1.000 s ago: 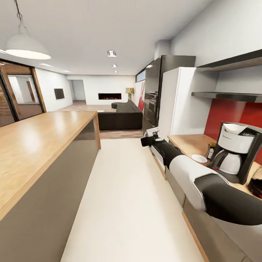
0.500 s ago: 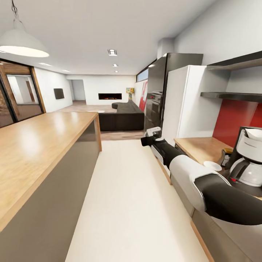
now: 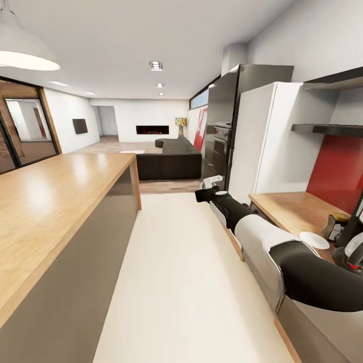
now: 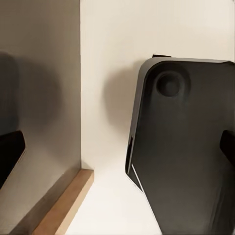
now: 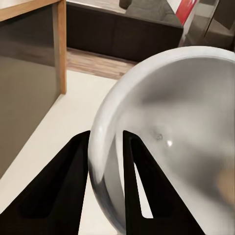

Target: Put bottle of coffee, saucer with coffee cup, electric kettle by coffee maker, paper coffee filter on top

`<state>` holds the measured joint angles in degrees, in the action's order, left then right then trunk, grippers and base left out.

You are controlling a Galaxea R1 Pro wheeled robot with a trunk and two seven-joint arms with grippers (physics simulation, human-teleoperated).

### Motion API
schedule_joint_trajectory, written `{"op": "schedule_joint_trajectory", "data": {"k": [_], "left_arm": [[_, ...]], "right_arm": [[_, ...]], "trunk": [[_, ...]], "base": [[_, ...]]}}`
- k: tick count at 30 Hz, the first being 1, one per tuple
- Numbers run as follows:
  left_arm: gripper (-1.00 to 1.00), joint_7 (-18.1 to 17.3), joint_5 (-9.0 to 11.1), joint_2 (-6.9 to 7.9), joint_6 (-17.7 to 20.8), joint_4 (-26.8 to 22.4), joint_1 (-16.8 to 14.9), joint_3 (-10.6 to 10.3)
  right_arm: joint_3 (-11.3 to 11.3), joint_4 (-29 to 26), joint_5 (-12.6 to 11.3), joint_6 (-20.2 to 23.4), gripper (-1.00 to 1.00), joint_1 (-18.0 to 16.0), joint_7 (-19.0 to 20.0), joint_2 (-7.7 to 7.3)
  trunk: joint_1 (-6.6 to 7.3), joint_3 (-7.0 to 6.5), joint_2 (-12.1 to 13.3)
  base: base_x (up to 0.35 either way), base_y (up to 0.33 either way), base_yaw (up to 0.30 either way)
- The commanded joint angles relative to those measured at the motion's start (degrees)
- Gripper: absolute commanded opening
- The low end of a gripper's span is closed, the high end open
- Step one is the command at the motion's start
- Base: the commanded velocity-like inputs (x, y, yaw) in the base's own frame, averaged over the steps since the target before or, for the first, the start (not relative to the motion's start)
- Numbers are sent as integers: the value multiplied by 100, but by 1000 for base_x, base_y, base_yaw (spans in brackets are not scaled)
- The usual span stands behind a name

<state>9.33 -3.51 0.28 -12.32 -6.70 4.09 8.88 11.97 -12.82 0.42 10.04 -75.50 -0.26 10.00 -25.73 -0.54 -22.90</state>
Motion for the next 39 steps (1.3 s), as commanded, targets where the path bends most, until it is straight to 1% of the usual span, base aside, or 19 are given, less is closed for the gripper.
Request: {"op": "schedule_joint_trajectory", "data": {"k": [1, 18, 29, 32, 39], "left_arm": [[100, 7, -37, -2, -10, -7, 4, 34], [100, 7, -35, -2, -16, -7, 4, 35], [100, 7, -37, -2, -16, -7, 5, 34], [100, 7, -36, -2, -16, -7, 4, 34], [100, 7, -36, -2, -16, -9, 4, 34]], "right_arm": [[16, -10, 2, 33, -100, 0, 8, 0], [5, -18, 10, 30, -100, 0, -3, 0], [-2, -10, 19, 19, -100, 0, -10, 0], [0, -8, 12, -61, -100, 0, -16, 0], [7, -4, 11, -81, -100, 0, -18, 0]], "trunk": [[-5, 9, -3], [-5, 159, -3], [-5, 166, -3], [-5, 166, -3], [-5, 166, -3]], "base": [[334, 5, 0], [335, 1, 0], [336, 0, 0], [336, 0, 0], [337, 0, 0]]}}
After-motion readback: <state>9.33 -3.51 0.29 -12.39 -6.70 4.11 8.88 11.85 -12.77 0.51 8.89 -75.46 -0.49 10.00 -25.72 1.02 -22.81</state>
